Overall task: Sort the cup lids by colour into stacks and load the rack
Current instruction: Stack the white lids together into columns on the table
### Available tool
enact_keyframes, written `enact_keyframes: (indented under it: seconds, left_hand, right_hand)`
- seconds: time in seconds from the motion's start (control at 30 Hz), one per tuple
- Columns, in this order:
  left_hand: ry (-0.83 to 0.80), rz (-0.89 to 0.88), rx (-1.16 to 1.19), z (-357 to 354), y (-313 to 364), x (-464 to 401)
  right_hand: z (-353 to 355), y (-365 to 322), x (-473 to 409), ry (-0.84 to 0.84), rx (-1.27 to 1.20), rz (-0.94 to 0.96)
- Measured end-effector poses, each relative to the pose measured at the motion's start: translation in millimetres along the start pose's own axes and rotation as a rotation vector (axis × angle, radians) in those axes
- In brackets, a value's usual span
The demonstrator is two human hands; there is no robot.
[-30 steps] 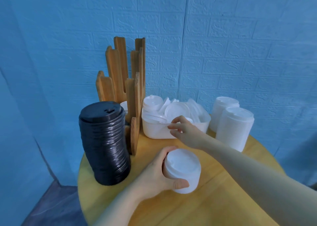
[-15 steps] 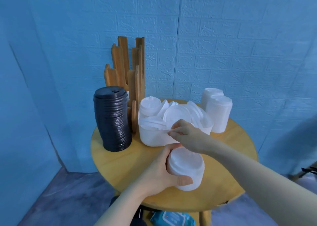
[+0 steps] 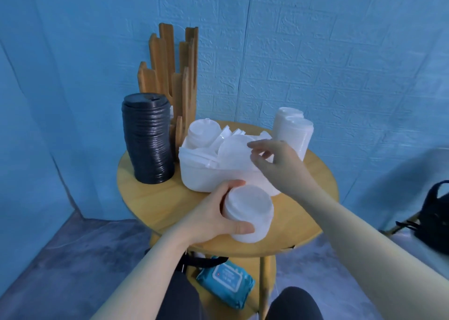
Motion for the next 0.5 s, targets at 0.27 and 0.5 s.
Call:
enact_keyframes:
  seconds: [0.27, 0.5]
  left_hand:
    - [0.014, 0.011, 0.026, -10.5, 3.4, -2.3]
    - [0.039, 0.001, 0.074, -16.8, 5.5, -6.7]
  right_hand:
    - [7.9, 63.9, -9.5, 0.020, -0.005, -0.262]
    - [28.1, 75.6, -6.8, 0.238, -0.184, -0.244]
Point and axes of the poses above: each hand's wrist, its own x-axis away from the middle knuckle, its own z-axis out of the back of the hand, y = z × x, the point moved 8 cm from there along -x, towards the middle knuckle, and after that the axes turned 5 degrees about -x, right-handed, at the moved point
